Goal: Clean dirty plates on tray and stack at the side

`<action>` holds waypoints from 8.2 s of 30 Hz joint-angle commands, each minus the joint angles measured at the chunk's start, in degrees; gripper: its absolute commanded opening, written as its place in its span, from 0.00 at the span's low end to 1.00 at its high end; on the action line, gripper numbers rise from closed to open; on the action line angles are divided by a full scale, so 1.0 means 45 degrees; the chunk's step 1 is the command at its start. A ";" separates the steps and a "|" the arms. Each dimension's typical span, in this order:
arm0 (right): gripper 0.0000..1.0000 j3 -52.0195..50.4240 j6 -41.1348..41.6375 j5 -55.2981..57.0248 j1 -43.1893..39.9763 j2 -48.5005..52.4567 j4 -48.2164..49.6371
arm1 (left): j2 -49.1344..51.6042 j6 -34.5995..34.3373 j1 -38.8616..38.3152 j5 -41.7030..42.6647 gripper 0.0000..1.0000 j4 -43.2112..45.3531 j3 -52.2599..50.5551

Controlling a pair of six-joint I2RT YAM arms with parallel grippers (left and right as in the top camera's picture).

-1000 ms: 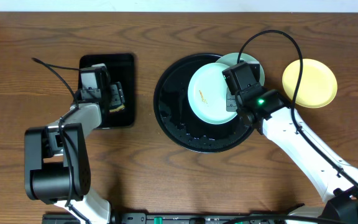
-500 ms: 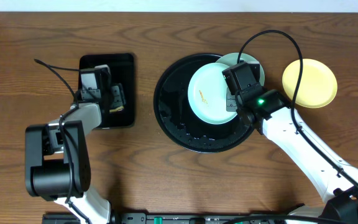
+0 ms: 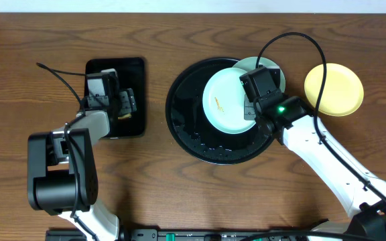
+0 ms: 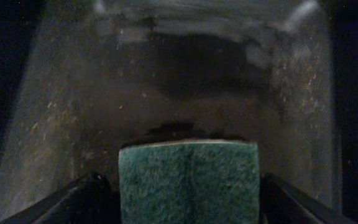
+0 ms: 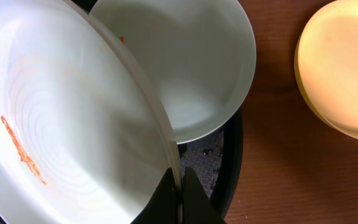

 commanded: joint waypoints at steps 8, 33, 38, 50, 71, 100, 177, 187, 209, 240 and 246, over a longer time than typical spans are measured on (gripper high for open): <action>0.01 -0.0034 0.0228 0.0243 0.0073 0.0029 0.0019 | -0.1171 -0.1180 0.0024 0.0078 0.72 -0.3589 -0.0034; 0.01 -0.0034 0.0223 0.0160 0.0073 0.0029 -0.0073 | -0.2924 -0.1127 0.0010 -0.0063 0.73 -0.2390 0.0253; 0.01 -0.0034 0.0223 0.0160 0.0073 0.0029 -0.0073 | -0.1773 -0.1117 0.0015 -0.0063 0.73 -0.1282 0.0253; 0.01 -0.0034 0.0228 0.0160 0.0073 0.0029 -0.0073 | 0.0238 -0.1049 0.0005 -0.0063 0.72 0.0617 0.0253; 0.01 -0.0034 0.0228 0.0160 0.0073 0.0029 -0.0078 | -0.0447 -0.1035 0.0005 0.0704 0.73 -0.0486 0.0248; 0.01 -0.0034 0.0223 0.0165 0.0073 0.0029 -0.0087 | -0.5644 -0.0685 0.0000 0.0374 0.07 -0.3133 0.0427; 0.01 -0.1219 0.2205 -0.2501 -0.0209 0.1554 0.0748 | -0.5202 -0.2093 -0.6800 0.4362 0.07 -0.2288 0.0078; 0.01 -0.1219 0.2103 -0.2506 -0.0262 0.1554 0.0777 | -0.3745 -0.2093 -0.8072 0.3050 0.08 -0.2497 0.0078; 0.01 -0.1214 0.1982 -0.2506 -0.0262 0.1554 0.0879 | -0.1253 -0.2079 -0.8335 0.3021 0.07 -0.1214 0.0078; 0.01 -0.1209 0.1982 -0.2511 -0.0262 0.1554 0.0894 | -0.0612 -0.1987 -0.8369 0.1545 0.08 -0.1345 0.0073; 0.01 -0.1209 0.1982 -0.2516 -0.0262 0.1554 0.0894 | -0.0612 -0.1991 -0.8369 0.1151 0.08 -0.1253 0.0073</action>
